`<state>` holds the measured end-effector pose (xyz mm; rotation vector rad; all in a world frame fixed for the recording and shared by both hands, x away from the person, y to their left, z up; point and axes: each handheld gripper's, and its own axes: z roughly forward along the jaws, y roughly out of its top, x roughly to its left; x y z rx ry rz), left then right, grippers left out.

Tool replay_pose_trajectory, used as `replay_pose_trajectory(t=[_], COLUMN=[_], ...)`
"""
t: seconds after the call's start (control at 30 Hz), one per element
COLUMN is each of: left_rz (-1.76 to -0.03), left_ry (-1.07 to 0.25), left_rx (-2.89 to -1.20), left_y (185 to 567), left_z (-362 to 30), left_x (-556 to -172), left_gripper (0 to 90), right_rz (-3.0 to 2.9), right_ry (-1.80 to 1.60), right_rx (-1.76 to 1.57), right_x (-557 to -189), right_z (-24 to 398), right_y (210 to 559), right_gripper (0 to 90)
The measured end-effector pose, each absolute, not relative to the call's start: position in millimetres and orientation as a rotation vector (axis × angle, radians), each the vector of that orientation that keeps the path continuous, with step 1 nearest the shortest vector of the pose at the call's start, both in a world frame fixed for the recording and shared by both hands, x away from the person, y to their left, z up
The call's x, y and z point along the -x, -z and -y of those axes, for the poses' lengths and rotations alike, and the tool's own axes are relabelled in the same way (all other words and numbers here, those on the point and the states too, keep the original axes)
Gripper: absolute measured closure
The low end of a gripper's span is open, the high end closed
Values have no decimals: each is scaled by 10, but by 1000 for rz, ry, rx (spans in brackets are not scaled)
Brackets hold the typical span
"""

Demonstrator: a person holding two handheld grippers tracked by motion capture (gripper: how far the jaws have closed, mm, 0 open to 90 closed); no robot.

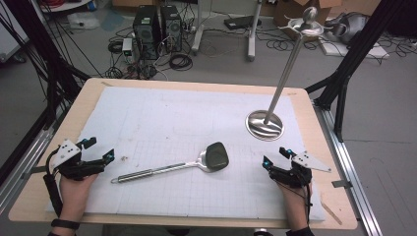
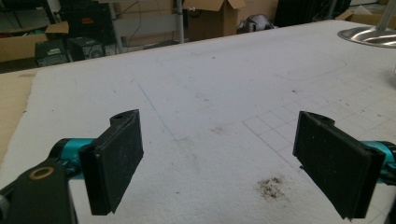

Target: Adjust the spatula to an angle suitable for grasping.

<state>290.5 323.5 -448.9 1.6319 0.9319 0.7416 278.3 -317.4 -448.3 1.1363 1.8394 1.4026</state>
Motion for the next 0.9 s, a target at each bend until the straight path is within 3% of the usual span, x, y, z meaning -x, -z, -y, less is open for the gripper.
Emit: replay_pose_trajectory(t=[0.4,0.6,0.67,0.9], left_rz=[-871,-807,-790,-721], left_ry=[-683,-681,-661,-638], left_rx=[-1628,-1643,-1651,-1715], left_y=[4471,4383,4351,4279], left_z=[-3252,-3155,-3117,-2929], left_x=[-2884,-2771,-2721,-2526], left_gripper=[236,411,508,662], right_rz=[-1838,-1839,-1840,-1839], right_ry=[-1413,-1411,-1410,-1407], right_rx=[-1141,-1143,-1141,-1140], right_x=[-2786,-2784,-2785,-2785], right_z=[3179,3177,3178,3177], right_y=[4483,4482,4482,4482], right_gripper=[240,240,240,243])
